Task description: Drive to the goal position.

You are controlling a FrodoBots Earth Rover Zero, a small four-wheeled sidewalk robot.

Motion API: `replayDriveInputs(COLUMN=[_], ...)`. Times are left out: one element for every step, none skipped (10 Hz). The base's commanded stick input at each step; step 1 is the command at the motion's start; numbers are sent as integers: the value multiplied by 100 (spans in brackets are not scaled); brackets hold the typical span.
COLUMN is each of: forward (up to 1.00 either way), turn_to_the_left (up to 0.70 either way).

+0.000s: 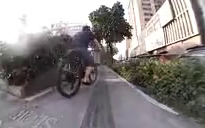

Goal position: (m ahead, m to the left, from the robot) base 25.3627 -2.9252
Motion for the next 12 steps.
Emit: replayDriveInputs(forward=[70,70,70,70,70,70,70,70,70,70,70,70], turn_to_the_left=[0,0,6,12,14,14,14,4,0,0,0,1])
